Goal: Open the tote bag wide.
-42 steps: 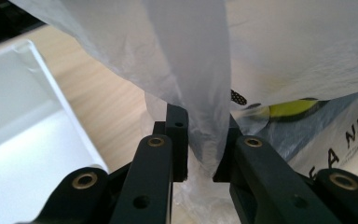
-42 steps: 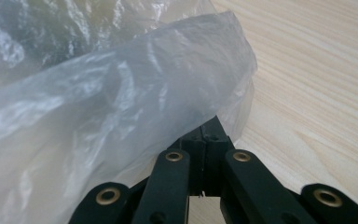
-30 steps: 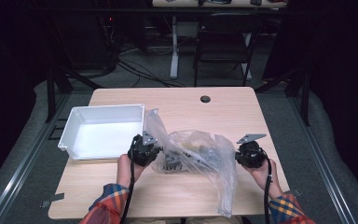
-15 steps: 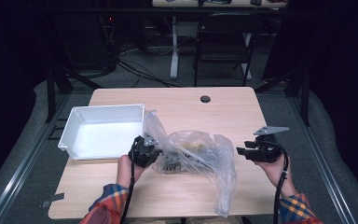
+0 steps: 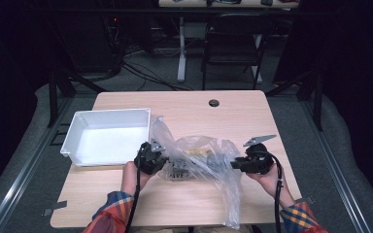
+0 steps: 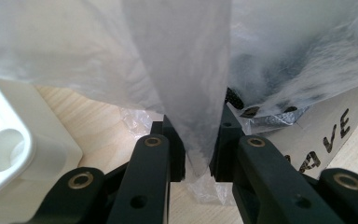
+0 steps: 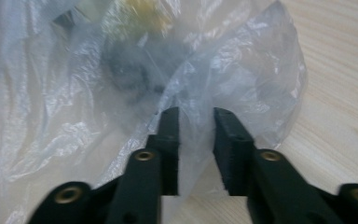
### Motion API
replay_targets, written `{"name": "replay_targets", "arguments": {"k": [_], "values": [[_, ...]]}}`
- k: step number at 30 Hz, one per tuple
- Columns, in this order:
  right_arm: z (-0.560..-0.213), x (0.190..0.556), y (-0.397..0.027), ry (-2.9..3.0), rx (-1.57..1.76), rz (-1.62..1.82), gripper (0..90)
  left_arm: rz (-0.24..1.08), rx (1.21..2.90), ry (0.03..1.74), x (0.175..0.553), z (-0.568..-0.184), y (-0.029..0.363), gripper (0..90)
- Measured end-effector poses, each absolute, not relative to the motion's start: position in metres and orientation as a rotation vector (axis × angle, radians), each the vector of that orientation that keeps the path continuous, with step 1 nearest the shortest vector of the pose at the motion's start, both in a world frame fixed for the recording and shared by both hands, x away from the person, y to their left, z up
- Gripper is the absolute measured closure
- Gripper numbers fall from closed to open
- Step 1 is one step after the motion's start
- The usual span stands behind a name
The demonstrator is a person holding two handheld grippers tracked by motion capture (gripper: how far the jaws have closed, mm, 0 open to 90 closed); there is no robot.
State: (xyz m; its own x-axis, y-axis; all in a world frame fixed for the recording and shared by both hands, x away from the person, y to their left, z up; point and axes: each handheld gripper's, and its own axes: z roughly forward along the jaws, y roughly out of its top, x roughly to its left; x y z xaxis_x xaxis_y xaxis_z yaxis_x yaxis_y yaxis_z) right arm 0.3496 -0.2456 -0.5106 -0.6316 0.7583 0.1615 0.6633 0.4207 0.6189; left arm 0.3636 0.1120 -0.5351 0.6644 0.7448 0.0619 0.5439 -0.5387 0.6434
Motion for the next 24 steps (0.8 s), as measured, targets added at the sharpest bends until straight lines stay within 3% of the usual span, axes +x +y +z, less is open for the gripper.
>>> {"name": "replay_targets", "arguments": {"k": [5,24], "values": [[-0.517,0.35,-0.244,2.506,1.259,0.949,89.1,0.442,2.292,0.985,0.364,-0.535,0.113,79.9],[-0.531,0.355,-0.254,2.384,1.225,0.707,90.0,0.448,2.313,1.0,0.364,-0.53,0.129,82.3]]}}
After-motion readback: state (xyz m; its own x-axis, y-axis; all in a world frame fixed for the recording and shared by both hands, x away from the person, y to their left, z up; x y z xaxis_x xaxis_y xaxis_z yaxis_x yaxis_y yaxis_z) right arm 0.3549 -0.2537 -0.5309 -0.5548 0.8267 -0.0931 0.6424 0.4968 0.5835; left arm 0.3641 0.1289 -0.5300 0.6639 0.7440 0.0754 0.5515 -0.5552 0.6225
